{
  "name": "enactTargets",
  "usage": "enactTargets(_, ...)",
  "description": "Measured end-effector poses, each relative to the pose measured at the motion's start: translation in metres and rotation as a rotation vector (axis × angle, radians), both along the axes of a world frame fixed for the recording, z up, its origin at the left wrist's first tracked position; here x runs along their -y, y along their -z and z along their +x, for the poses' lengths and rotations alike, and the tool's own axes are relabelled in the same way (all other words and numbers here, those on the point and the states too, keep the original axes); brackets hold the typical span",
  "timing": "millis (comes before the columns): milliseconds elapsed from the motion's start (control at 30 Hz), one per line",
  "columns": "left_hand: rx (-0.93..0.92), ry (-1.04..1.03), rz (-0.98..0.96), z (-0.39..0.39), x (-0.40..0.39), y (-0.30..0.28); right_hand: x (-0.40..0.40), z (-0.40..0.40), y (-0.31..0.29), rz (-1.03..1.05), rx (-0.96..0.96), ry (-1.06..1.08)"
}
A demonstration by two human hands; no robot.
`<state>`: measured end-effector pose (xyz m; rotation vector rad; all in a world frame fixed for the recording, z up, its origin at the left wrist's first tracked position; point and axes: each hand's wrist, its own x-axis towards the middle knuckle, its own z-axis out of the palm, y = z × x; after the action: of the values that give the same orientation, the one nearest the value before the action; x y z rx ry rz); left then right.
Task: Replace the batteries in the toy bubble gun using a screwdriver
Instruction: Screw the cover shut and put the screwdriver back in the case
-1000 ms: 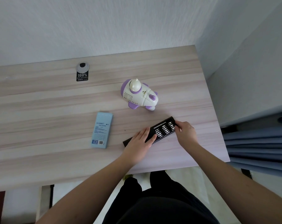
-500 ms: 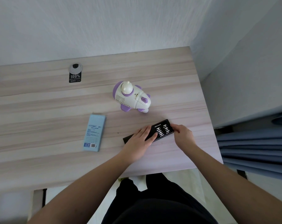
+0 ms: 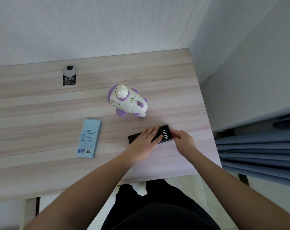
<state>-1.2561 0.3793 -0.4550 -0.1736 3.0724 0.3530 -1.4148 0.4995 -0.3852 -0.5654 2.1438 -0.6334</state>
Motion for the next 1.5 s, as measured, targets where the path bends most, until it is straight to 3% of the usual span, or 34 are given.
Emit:
enactTargets(100, 0.006, -0.008, -0.03, 0.002, -0.003, -0.001, -0.001, 0.004, -0.001, -0.001, -0.024, -0.022)
enactTargets(233, -0.108, -0.202, -0.017, 0.013, -0.005, -0.007, -0.005, 0.009, 0.001, -0.017, 0.014, 0.078)
enactTargets(333, -0.164, -0.521, 0.112, 0.031, -0.002, -0.018, -0.005, 0.015, 0.001, -0.03, 0.078, 0.181)
enactTargets(433, -0.175, -0.943, 0.397, 0.051, 0.001, -0.021, -0.005, 0.02, -0.001, -0.032, 0.116, 0.228)
enactTargets(500, -0.147, -1.041, 0.474, 0.059, 0.003, -0.025, -0.002, 0.022, -0.003, -0.023, 0.105, 0.23)
enactTargets(800, -0.014, -1.166, 0.666, 0.037, -0.007, -0.036, 0.004, 0.029, -0.004, -0.012, 0.085, 0.217)
enactTargets(1500, 0.086, -1.2, 0.621, -0.014, -0.022, -0.05, 0.003, 0.011, 0.0, 0.055, 0.201, 0.235)
